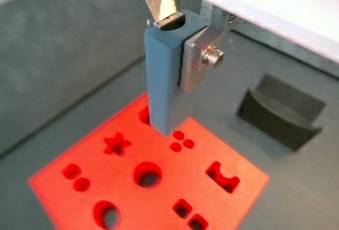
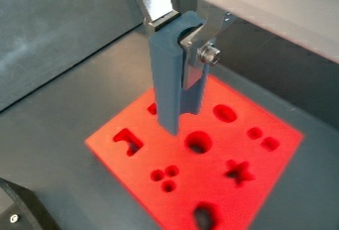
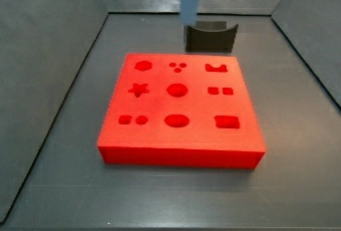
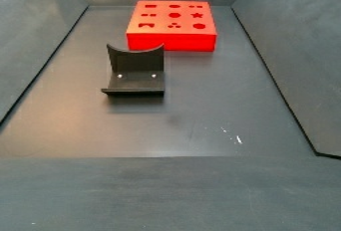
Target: Insert the arch object.
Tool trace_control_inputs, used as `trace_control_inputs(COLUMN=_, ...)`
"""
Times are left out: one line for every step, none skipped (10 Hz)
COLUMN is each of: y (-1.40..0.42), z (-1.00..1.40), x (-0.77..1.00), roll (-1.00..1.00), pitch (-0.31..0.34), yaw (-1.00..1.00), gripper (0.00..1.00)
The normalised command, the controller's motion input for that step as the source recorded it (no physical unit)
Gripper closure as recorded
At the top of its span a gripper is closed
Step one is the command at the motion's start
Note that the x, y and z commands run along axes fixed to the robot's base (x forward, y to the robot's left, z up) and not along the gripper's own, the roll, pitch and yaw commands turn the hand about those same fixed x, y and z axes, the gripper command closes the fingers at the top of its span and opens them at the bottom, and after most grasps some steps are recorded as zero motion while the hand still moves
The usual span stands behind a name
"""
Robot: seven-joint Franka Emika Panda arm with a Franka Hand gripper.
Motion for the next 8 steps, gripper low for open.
trace_control_inputs(y=0.29, z=-0.7, x=0.98, roll=-0.06, pitch=-0.084, yaw=-0.27, gripper=1.0)
trace_control_inputs(y=0.12, z=-0.52, x=0.53, roll=0.0, pitch=-0.029, yaw=-0.71, gripper=1.0)
trace_control_inputs(y=0.02, z=-0.45, x=0.29, roll=0.0, pitch=-0.047, yaw=-0.9, gripper=1.0)
trace_control_inputs(y=0.0, z=-0.36, x=0.18, roll=0.0, pitch=-0.114, yaw=-0.95, gripper=1.0)
trace_control_inputs(y=0.0, z=-0.29, x=0.09, roll=-0.02, pitch=-0.186, yaw=-0.97, gripper=1.0)
trace_control_inputs(y=0.0, z=-0.24, x=0.02, roll=-0.05, pitch=-0.234, yaw=-0.99, gripper=1.0)
trace_control_inputs(y=0.0, z=-0.19, x=0.0, roll=-0.07, pitch=-0.256, yaw=-0.99, gripper=1.0)
trace_control_inputs(y=0.0, z=-0.19, x=0.0, roll=-0.07, pitch=-0.256, yaw=-0.99, gripper=1.0)
